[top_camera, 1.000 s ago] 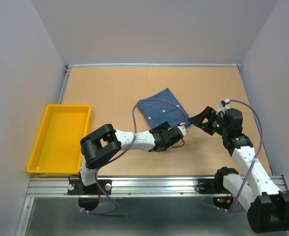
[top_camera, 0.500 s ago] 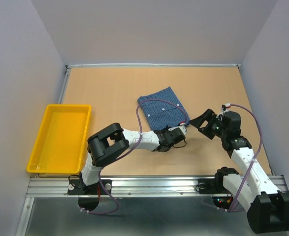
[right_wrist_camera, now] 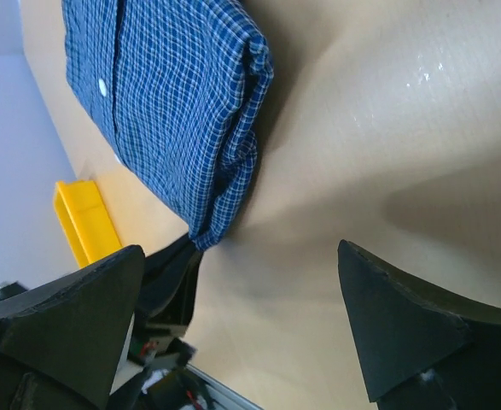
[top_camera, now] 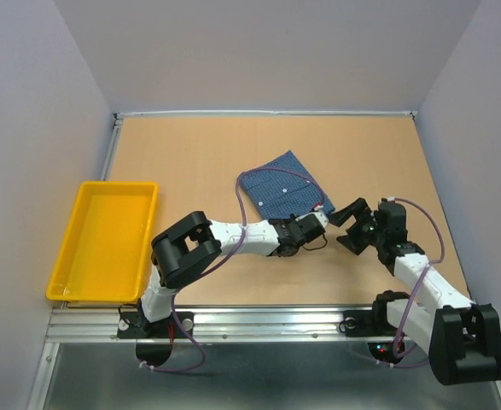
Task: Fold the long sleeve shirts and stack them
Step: Fold the shirt
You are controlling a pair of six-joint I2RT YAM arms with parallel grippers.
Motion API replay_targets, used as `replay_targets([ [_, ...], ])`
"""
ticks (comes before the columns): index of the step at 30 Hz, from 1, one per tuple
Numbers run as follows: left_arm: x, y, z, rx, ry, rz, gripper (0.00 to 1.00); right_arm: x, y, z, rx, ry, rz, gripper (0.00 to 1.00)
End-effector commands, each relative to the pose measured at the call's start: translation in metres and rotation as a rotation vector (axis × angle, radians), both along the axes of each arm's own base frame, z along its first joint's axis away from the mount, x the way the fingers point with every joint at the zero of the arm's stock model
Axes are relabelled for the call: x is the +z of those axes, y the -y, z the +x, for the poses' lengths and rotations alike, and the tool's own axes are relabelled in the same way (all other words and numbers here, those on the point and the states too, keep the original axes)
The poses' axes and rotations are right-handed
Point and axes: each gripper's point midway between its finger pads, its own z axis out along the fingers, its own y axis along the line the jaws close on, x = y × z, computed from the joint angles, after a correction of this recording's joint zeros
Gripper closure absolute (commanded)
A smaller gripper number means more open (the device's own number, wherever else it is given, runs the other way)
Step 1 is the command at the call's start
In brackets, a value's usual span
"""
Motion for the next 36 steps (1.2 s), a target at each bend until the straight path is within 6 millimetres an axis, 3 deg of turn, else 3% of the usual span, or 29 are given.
replay_targets([
  [1, 0.034, 0.028, -0.008, 0.009, -0.057, -0.151, 1.00, 0.002, -0.001, 0.014, -0.075, 0.026, 0.100, 0.00],
  [4, 0.035, 0.033, -0.013, 0.007, -0.092, -0.173, 1.00, 0.005, -0.005, 0.020, -0.091, 0.056, 0.154, 0.00],
  [13, 0.045, 0.047, -0.020, 0.018, -0.148, -0.230, 1.00, -0.024, -0.018, 0.029, -0.094, -0.011, 0.274, 0.00],
  [21, 0.065, 0.066, -0.023, 0.027, -0.187, -0.306, 1.00, -0.034, -0.029, 0.037, -0.106, -0.030, 0.255, 0.00],
  [27, 0.067, 0.080, -0.029, 0.035, -0.246, -0.354, 1.00, -0.042, -0.037, 0.039, -0.104, -0.035, 0.236, 0.01],
  [36, 0.065, 0.095, -0.042, 0.054, -0.333, -0.440, 1.00, -0.048, -0.041, 0.052, -0.103, -0.027, 0.224, 0.12],
])
